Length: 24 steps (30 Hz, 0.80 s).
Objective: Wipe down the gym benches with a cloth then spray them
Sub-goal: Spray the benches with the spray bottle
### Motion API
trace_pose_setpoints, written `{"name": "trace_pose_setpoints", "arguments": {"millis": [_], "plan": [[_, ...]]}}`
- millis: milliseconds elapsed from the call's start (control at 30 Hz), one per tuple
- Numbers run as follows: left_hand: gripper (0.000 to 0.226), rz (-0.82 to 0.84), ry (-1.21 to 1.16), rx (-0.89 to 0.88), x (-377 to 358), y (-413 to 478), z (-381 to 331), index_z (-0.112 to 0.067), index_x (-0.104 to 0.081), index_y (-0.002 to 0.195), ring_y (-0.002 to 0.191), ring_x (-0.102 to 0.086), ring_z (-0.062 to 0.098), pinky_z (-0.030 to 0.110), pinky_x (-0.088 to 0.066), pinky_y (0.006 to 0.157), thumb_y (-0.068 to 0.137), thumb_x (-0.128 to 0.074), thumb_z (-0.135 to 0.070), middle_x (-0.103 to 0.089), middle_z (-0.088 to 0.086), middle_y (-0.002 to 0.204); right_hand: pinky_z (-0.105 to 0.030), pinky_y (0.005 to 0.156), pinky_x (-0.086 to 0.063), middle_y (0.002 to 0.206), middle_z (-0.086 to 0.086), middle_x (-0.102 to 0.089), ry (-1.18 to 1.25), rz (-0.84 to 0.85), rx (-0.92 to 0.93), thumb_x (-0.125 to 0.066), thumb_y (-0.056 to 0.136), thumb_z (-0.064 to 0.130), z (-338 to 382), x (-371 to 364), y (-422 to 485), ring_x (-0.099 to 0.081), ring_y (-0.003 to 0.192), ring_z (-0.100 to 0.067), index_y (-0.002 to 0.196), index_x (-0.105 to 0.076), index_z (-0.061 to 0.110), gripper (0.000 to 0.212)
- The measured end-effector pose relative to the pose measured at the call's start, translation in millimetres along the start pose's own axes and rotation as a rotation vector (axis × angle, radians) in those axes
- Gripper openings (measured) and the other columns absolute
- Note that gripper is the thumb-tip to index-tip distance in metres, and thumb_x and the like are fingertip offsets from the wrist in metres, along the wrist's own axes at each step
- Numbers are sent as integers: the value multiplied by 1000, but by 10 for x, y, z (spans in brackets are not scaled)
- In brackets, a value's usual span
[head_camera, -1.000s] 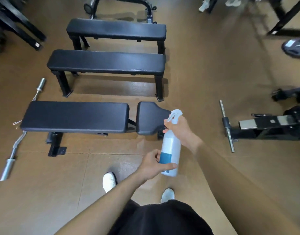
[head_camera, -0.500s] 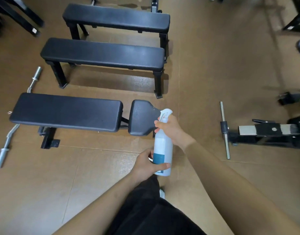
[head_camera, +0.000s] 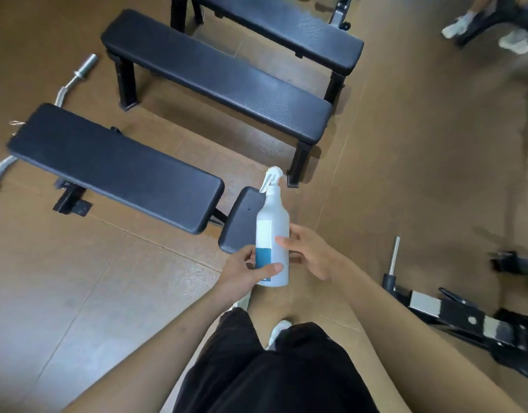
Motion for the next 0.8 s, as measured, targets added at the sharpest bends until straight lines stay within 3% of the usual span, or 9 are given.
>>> {"name": "trace_pose_setpoints", "arguments": {"millis": [133, 267, 367, 433, 500, 633, 800], "plan": [[57, 13, 52, -65, -101, 162, -204, -26, -66, 123, 98, -68, 9, 23, -58, 81, 75, -88, -46, -71, -7, 110, -57, 102, -50, 127, -16, -66, 104, 23, 14, -78, 83, 31, 11, 172, 100, -64, 118, -36, 134, -56, 15, 58], [41, -48, 233, -106, -134, 360, -502, -29, -78, 107, 97, -65, 8, 33, -58, 88, 76, -79, -57, -69, -12, 101, -59, 104, -48, 129, -19, -63, 147, 95, 68, -81, 79, 25, 70, 498, 202, -60, 121, -40, 134, -56, 15, 62], [42, -301, -5, -91, -145, 544, -767, -26, -79, 98, 95, -68, 17, 37, -59, 86, 75, -68, -58, -73, -2, 105, -55, 100, -53, 122, -2, -69, -60, 9, 127, -88, 62, 41, 100, 861, 239, -65, 114, -26, 129, -58, 26, 74], [35, -418, -174, -116, -261, 689, -971, -25, -71, 112, 108, -65, 21, 38, -56, 93, 85, -70, -48, -68, 4, 120, -50, 95, -56, 118, 9, -68, -263, -31, 180, -89, 59, 50, 126, 1135, 256, -65, 110, -17, 125, -57, 32, 76], [44, -449, -288, -126, -498, 876, -1134, -24, -63, 124, 117, -61, 18, 37, -54, 98, 89, -70, -49, -64, 0, 127, -43, 93, -58, 117, 15, -64, -424, -45, 286, -90, 64, 48, 170, 1391, 248, -63, 106, -10, 124, -54, 33, 71], [41, -662, -389, -153, -1131, 1122, -1438, -3, -64, 116, 86, -69, 9, 31, -56, 78, 98, -66, -40, -72, -2, 94, -37, 98, -57, 127, 13, -60, -657, -59, 515, -80, 62, 69, 291, 1869, 183, -60, 112, -12, 131, -49, 34, 84], [28, -905, -626, -162, -1769, 1209, -1747, -11, -63, 104, 74, -71, 17, 32, -62, 67, 103, -56, -38, -70, -4, 76, -28, 94, -56, 126, 12, -60, -777, -4, 618, -73, 65, 74, 474, 2349, 30, -59, 109, -8, 133, -46, 34, 83]]}}
Point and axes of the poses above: each hand's wrist, its own y-axis towards the middle knuckle, its own x-axis out of the back of the hand, z = x × y, the point moved 3 cm from there along y, towards the middle knuckle
